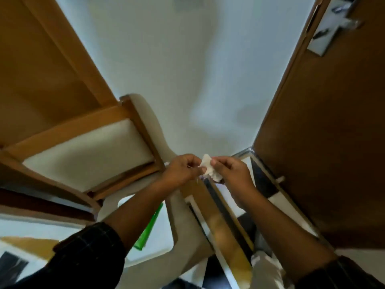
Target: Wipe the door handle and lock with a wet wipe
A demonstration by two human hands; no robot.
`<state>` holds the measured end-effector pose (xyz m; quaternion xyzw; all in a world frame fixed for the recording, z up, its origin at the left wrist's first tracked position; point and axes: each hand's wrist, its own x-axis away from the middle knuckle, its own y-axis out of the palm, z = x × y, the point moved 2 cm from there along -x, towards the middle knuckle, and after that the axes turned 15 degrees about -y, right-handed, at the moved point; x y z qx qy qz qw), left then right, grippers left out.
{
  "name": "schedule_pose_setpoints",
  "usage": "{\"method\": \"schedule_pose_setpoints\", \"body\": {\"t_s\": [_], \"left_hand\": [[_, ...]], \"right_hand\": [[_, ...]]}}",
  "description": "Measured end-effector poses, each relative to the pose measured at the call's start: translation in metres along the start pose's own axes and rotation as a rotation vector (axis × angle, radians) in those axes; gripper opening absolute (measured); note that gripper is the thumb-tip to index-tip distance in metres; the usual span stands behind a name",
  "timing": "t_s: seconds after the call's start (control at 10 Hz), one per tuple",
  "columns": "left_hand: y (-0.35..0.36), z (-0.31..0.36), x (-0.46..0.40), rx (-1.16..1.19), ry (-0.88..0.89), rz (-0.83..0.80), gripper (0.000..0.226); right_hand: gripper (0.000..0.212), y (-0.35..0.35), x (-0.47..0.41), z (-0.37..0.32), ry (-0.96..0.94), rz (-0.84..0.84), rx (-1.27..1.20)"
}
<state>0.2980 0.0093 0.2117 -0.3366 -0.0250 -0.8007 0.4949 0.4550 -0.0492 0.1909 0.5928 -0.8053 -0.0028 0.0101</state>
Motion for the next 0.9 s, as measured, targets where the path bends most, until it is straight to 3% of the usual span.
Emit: {"method": "schedule_pose_setpoints", "body": {"t_s": [0.1, 0.2, 0.3, 0.4, 0.5, 0.6, 0.8, 0.9], "left_hand": [[-0.024, -0.038, 0.024, -0.138, -0.014, 0.04, 0.038], [-0.057, -0.078, 0.041, -0.255, -0.012, -0.01, 0.039], [-0.084, -0.12, 0.044, -0.32, -0.06, -0.03, 0.029], [-0.101, -0.175, 0.037, -0.423, -0.155, 0.071, 0.007], [-0.105, -0.239, 0.02, -0.744, -0.175, 0.089, 0.03], [-0.103, -0.281, 0.0, -1.207, -0.022, 0.073, 0.046], [-0.082, -0.361, -0.025, -1.158, -0.03, 0.163, 0.057], [-0.068, -0.385, -0.015, -1.158, -0.078, 0.144, 0.063]], "right_hand": [[0.005, 0.044, 0.043, 0.009, 0.055, 0.017, 0.05], [0.005, 0.078, 0.076, 0.018, 0.098, -0.013, 0.16], [0.005, 0.097, 0.094, 0.041, 0.15, -0.026, 0.277], [0.007, 0.12, 0.112, 0.085, 0.163, -0.077, 0.426], [0.007, 0.148, 0.127, 0.152, 0.214, -0.162, 0.476], [0.006, 0.169, 0.129, 0.213, 0.235, -0.221, 0.522], [0.015, 0.198, 0.122, 0.306, 0.188, -0.379, 0.601], [0.026, 0.205, 0.129, 0.324, 0.278, -0.407, 0.574]]}}
